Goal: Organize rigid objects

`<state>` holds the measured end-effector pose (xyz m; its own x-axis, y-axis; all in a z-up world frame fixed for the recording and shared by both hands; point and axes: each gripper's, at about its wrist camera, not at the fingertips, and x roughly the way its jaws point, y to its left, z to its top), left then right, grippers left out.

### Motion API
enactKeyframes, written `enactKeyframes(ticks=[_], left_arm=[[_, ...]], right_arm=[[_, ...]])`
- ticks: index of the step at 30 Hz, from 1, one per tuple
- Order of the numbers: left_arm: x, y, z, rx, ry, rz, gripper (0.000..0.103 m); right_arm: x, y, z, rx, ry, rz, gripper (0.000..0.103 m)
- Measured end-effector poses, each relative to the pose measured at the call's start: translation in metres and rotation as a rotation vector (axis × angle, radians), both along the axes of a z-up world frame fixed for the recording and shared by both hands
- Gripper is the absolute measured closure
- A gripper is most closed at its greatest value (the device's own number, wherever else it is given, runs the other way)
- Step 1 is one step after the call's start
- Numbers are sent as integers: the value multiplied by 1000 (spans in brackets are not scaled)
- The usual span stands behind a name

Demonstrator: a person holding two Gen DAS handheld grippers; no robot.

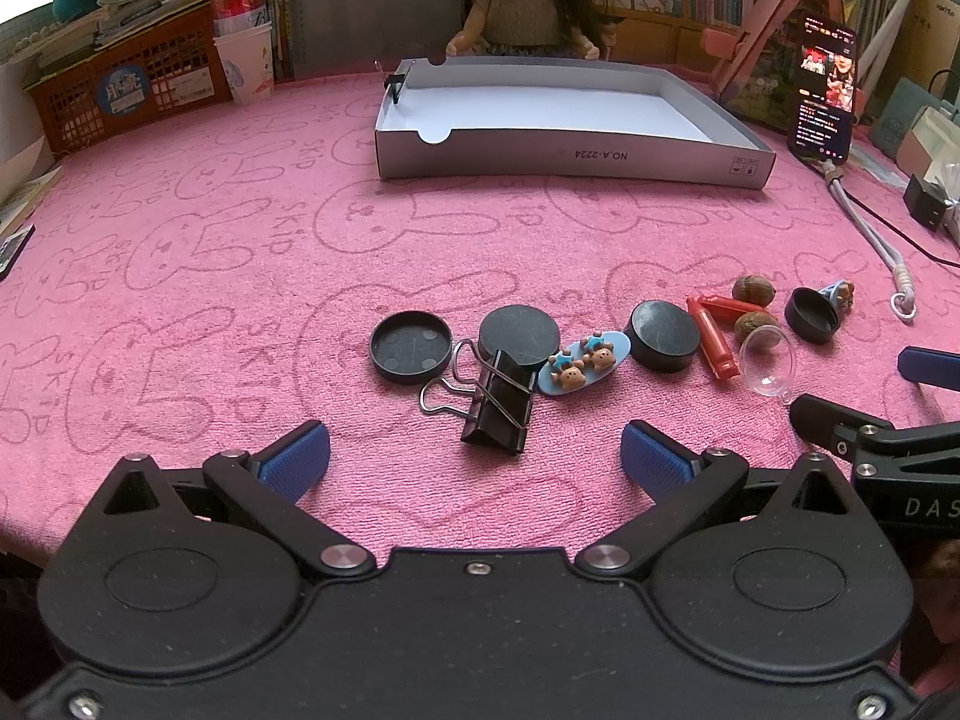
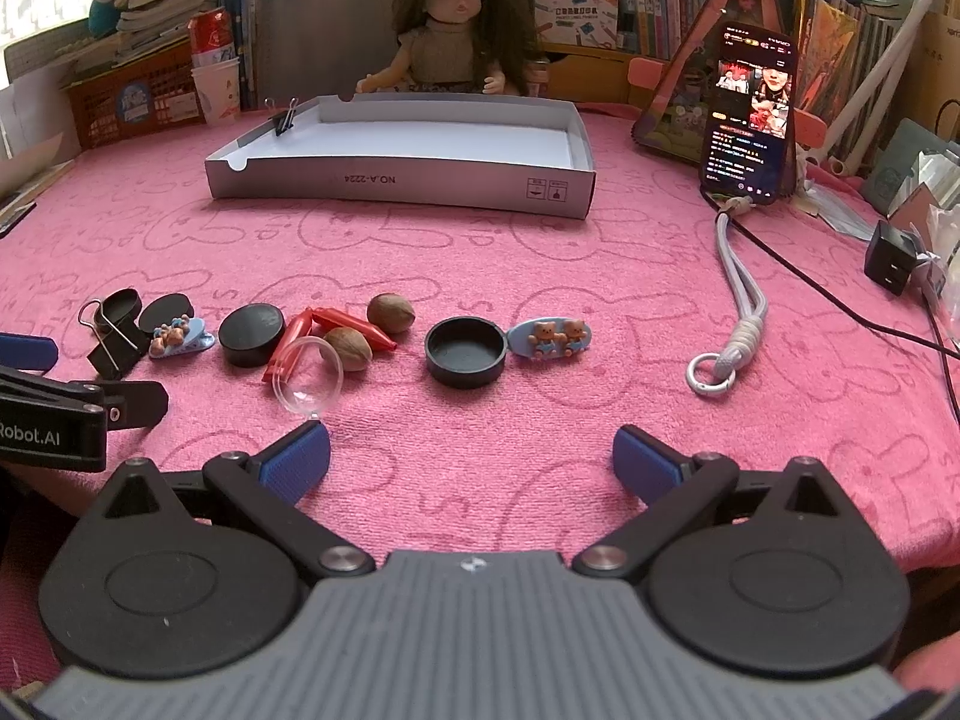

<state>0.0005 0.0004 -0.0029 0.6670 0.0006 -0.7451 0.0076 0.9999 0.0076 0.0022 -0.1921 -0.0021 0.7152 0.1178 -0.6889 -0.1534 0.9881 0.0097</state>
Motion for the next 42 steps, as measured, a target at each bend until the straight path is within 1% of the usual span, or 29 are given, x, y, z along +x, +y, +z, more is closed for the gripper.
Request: enactKeyframes(ticks=[37, 42], left_arm=[[-2, 1, 3, 0, -22, -2, 0], [-2, 2, 2, -1, -11, -2, 0]], right_arm=[[-1, 0, 0, 1, -11, -10, 0], [-1, 0, 0, 3, -11, -10, 0]])
